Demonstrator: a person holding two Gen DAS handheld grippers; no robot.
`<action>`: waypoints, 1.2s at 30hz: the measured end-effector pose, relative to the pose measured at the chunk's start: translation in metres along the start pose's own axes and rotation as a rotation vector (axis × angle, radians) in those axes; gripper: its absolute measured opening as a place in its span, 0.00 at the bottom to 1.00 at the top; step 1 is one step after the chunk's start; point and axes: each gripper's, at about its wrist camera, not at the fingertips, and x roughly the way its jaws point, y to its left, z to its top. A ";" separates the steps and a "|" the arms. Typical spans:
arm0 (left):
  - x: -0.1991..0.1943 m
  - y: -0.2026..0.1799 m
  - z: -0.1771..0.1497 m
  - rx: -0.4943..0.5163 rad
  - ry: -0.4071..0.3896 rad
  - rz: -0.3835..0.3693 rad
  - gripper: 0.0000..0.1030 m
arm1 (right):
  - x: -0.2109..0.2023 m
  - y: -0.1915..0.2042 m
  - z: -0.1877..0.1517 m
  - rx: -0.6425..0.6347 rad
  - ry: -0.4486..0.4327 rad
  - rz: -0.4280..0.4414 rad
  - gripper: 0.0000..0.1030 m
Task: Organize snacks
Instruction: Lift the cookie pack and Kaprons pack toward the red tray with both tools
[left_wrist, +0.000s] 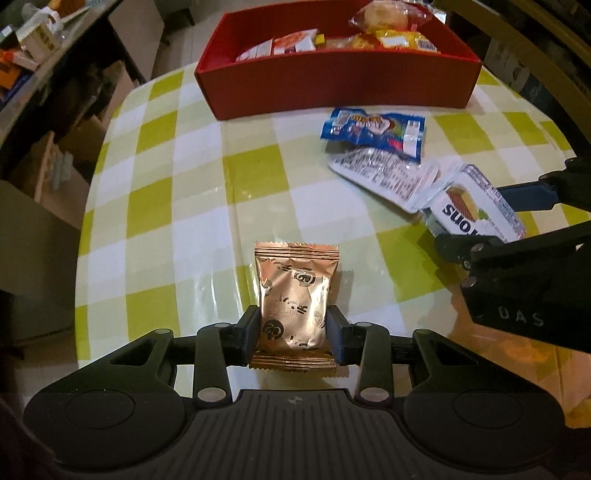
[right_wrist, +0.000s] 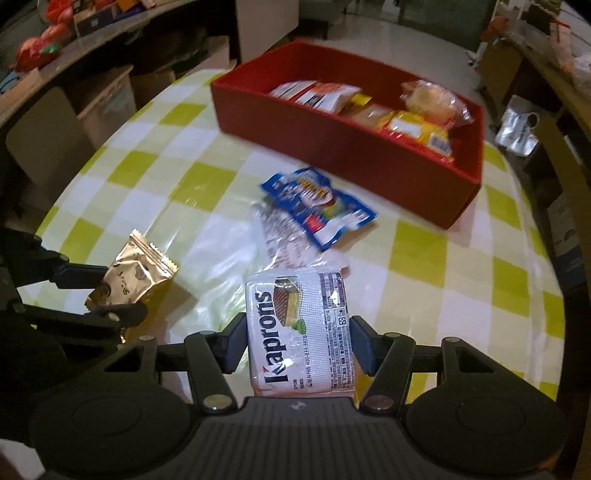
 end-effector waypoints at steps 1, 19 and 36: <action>-0.001 -0.001 0.002 0.000 -0.006 0.005 0.45 | 0.000 -0.001 0.001 0.001 -0.004 -0.009 0.64; -0.021 -0.007 0.059 0.011 -0.169 0.082 0.45 | -0.013 -0.032 0.035 0.081 -0.101 -0.052 0.64; -0.019 -0.005 0.105 -0.010 -0.233 0.110 0.45 | -0.010 -0.058 0.070 0.138 -0.156 -0.069 0.64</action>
